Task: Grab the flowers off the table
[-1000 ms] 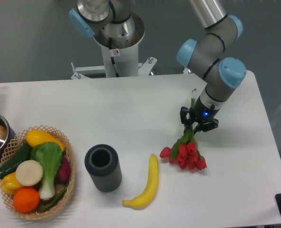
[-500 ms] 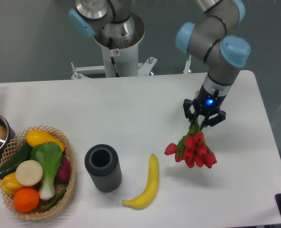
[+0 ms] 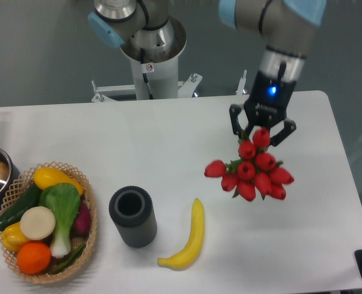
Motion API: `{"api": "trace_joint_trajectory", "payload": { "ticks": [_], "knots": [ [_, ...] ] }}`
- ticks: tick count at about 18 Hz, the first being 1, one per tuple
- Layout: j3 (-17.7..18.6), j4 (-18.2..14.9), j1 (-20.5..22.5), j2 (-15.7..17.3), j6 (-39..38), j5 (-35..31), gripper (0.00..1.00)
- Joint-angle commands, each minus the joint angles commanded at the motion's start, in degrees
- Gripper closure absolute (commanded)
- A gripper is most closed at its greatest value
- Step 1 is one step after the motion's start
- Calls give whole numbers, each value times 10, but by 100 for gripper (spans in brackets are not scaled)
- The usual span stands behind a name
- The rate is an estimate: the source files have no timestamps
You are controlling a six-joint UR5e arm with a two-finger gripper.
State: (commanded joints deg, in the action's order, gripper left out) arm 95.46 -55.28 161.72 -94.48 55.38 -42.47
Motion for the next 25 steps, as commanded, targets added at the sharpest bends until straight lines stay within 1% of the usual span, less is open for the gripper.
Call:
{"api": "trace_joint_trajectory", "payload": {
  "ticks": [1,2,4,9,12,15,17,19,25],
  "knots": [
    [-4,2,-3,6,-5,20,64],
    [-11,3,-5,18,-11,58,64],
    [-16,4,-5,20,-12,103,64],
    [-25,6,-11,16,-12,155,64],
    [-25,7,-11,11,-11,165,64],
    [-32,5,-11,10,-25,171,64],
    [-26,6,-11,11,-28,170,64],
    [-29,6,-11,10,-31,171,64],
    [-25,6,-11,11,-30,172,64]
  ]
}}
